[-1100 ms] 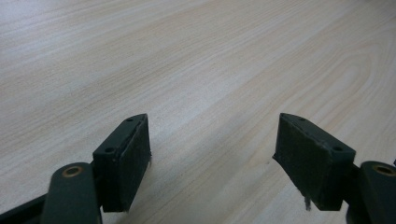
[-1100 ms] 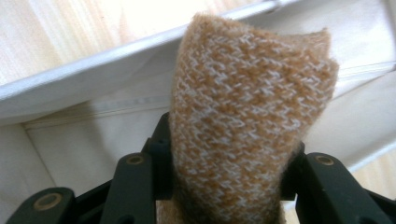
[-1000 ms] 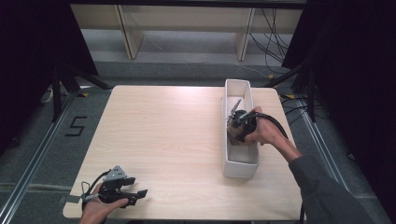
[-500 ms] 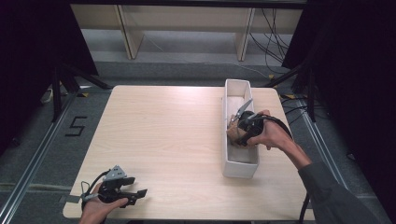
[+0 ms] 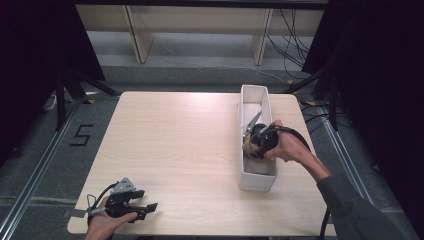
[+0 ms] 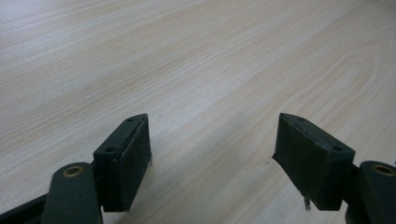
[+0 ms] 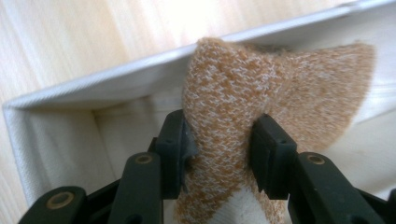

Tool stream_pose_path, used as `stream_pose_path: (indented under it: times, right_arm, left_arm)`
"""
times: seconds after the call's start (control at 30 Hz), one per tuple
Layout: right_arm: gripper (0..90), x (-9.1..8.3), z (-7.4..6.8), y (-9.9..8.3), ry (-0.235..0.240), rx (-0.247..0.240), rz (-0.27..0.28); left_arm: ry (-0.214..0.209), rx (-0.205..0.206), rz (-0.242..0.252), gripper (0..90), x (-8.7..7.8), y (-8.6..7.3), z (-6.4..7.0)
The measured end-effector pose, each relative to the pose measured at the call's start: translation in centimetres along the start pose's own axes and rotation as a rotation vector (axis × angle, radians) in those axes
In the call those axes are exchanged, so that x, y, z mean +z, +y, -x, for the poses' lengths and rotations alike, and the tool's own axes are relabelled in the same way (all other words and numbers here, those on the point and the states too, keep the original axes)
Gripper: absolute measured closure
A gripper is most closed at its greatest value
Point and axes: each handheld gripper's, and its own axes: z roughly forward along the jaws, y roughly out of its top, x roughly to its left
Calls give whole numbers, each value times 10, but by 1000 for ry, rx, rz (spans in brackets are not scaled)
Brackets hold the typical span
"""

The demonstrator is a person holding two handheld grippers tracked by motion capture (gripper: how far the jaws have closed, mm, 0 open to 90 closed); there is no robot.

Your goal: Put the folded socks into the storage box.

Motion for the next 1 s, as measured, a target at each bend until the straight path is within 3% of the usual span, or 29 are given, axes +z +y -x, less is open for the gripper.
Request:
stream_pose_path:
  times: [0.07, 0.1, 0.13, 0.17, 0.2, 0.3, 0.33, 0.57, 0.63, 0.7, 0.73, 0.77, 0.8, 0.83, 0.9, 1.0]
  right_arm:
    - [598, 8, -5, 2, 21, -19, -35]
    - [598, 11, -7, 1, 11, -35, -45]
    - [595, 16, -7, 1, 11, -101, -57]
    - [593, 19, -10, 0, 25, -76, -63]
    - [589, 23, -12, -1, 30, -68, -68]
    - [581, 26, -13, -5, 44, -40, -74]
    - [579, 25, -15, -6, 70, 19, -55]
    - [575, 7, -5, -11, 81, 56, 27]
    - [598, 4, -4, -13, 83, 62, 60]
    - [620, -2, -3, -14, 96, 74, 105]
    - [626, -7, -2, -14, 93, 82, 119]
    - [659, -12, 0, -15, 81, 95, 120]
    - [699, -14, 4, -15, 68, 62, 134]
    - [740, -18, 5, -15, 65, 108, 128]
    - [786, -20, 9, -14, 51, 134, 133]
    - [809, -15, 12, -12, 57, 128, 135]
  left_arm:
    - [-1, -1, 0, 258, 0, 0, 0]
    - [-3, -23, 22, 258, 2, 0, 2]
    - [-3, -23, 21, 259, 2, 0, 2]
    - [-3, -25, 22, 258, 2, 0, 2]
    - [1, -3, 2, 259, 1, 0, 0]
    - [-2, -30, 27, 259, 2, 0, 2]
    - [0, 2, -2, 258, 0, 0, 0]
    - [3, -6, 5, 259, -1, 0, -1]
    - [2, -6, 5, 258, -1, 0, -1]
    - [2, -38, 33, 258, 1, 0, 2]
    - [0, -7, 4, 258, -1, 0, 0]
    - [0, -4, 4, 258, -1, 0, 0]
    - [1, -4, 10, 258, 0, 0, 0]
    - [0, 0, 4, 258, -1, 1, 0]
    - [0, -6, 13, 258, 0, 0, 1]
    - [4, -2, 6, 258, -1, 0, 0]
